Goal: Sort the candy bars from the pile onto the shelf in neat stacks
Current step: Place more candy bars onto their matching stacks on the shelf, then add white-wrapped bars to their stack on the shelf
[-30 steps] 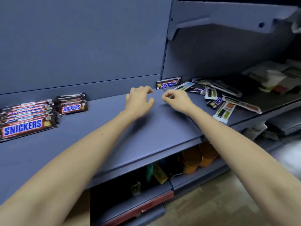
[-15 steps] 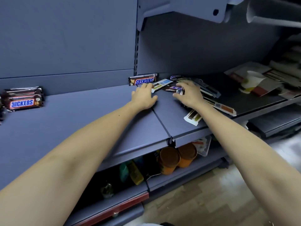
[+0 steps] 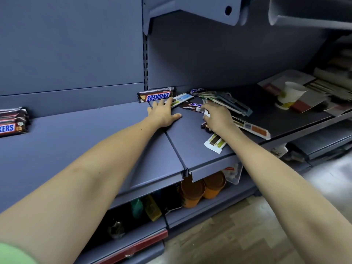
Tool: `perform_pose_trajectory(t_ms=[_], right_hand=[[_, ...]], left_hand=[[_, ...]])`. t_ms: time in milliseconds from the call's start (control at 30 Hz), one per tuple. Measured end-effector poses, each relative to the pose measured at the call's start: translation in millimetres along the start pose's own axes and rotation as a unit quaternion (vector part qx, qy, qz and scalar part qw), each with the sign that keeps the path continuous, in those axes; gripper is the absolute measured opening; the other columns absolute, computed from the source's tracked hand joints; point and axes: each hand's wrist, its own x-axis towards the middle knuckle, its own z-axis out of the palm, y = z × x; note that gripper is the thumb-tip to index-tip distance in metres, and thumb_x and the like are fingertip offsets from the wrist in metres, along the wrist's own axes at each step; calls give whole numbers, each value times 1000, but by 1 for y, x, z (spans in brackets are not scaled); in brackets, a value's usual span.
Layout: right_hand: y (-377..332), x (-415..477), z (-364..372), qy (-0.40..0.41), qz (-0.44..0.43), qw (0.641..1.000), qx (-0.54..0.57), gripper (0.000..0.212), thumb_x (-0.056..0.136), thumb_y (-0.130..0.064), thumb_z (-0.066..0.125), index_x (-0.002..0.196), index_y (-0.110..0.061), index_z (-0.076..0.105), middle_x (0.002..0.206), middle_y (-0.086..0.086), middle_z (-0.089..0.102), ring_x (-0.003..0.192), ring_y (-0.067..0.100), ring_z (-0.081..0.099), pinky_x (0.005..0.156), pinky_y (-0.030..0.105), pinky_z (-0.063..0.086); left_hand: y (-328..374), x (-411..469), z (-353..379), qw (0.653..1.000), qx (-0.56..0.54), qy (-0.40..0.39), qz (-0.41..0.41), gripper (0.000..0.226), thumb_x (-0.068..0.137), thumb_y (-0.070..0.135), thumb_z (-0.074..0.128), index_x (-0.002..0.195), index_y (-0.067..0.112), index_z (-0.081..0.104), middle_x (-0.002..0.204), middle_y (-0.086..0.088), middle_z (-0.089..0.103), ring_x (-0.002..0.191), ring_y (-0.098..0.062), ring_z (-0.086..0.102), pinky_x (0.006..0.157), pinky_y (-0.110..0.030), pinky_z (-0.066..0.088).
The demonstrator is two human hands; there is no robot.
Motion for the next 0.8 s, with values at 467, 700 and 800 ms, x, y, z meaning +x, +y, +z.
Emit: perform_pose_trajectory(t_ms=[467, 700, 800], right_hand=[[-39, -17, -6, 98, -79, 992, 7, 42, 89, -4, 47, 128, -19, 53, 124, 6, 61, 106, 34, 55, 83, 40, 47], [-94, -10, -1, 135, -113, 978, 113, 27, 91, -13, 51, 116, -13, 60, 111, 11, 65, 100, 36, 58, 79, 41, 46], [-127, -7, 4, 109, -109, 973, 170, 24, 92, -17, 51, 113, -16, 61, 109, 10, 67, 97, 33, 58, 73, 34, 40]], left_hand=[[-11, -3, -8, 993, 73, 88, 0, 36, 100, 24, 31, 123, 2, 48, 128, -22, 49, 123, -36, 36, 95, -42, 36], [-83, -44, -45, 979, -27, 194, -61, 32, 100, 22, 31, 114, -2, 45, 109, -32, 57, 101, -47, 52, 71, -39, 35], [-122, -69, -64, 963, -61, 240, -105, 27, 98, 20, 33, 109, -1, 47, 103, -33, 57, 94, -46, 52, 67, -36, 32]])
